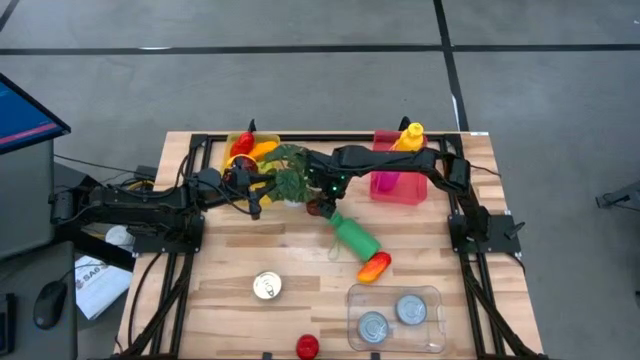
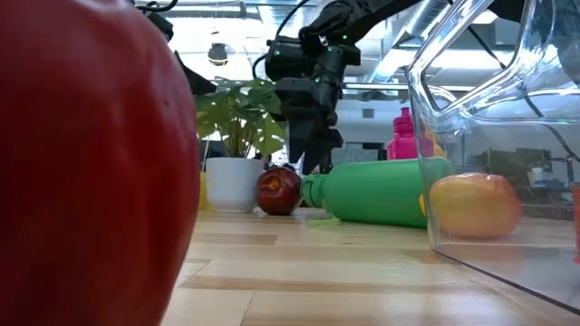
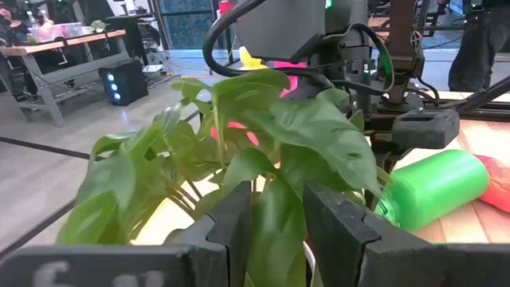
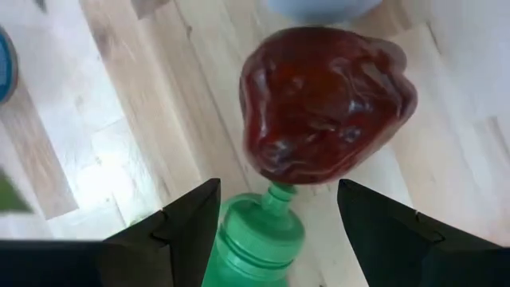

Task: Pick & Place Food Item
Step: Put the green water bottle into the pink bin

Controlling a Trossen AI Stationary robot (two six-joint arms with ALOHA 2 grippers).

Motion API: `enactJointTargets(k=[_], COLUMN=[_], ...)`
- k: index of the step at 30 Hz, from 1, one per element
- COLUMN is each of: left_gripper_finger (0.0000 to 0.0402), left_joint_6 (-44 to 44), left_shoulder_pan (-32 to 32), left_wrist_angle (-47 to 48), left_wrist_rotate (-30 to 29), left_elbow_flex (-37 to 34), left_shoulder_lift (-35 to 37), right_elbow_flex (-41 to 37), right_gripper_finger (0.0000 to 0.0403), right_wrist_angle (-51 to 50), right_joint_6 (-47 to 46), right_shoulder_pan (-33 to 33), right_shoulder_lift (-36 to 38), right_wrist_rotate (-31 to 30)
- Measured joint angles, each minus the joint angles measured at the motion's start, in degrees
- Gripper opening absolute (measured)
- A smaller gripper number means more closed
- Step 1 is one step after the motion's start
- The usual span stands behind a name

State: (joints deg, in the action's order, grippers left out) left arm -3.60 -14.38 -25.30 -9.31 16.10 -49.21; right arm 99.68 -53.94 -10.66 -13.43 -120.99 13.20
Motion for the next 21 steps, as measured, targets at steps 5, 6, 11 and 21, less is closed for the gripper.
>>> enactJointTargets(k=[5,6,11,21], left_gripper_finger=[0.0104,0.0104,0.0104,0.0104], left_joint_6=[0.02,0.02,0.02,0.04], left_shoulder_pan=[0.01,0.01,-0.01,0.00], left_wrist_angle=[0.00,0.00,0.02,0.00], left_wrist_rotate=[0.15,0.15,0.12,0.09], left_elbow_flex=[0.00,0.00,0.00,0.00], left_shoulder_lift=[0.00,0.00,0.00,0.00], right_elbow_flex=[-0.02,-0.02,-0.09,-3.31], right_gripper_finger=[0.0248,0.0248,0.0250,0.0250], right_wrist_angle=[-1.24,-1.41,-1.39,2.51], right_joint_6=[-1.35,-1.35,-1.35,-2.03], right_shoulder_pan=[0.35,0.35,0.63,1.47], right_shoulder_lift=[0.00,0.00,0.00,-0.02], right_wrist_rotate=[-4.56,-5.17,-5.81,-5.80])
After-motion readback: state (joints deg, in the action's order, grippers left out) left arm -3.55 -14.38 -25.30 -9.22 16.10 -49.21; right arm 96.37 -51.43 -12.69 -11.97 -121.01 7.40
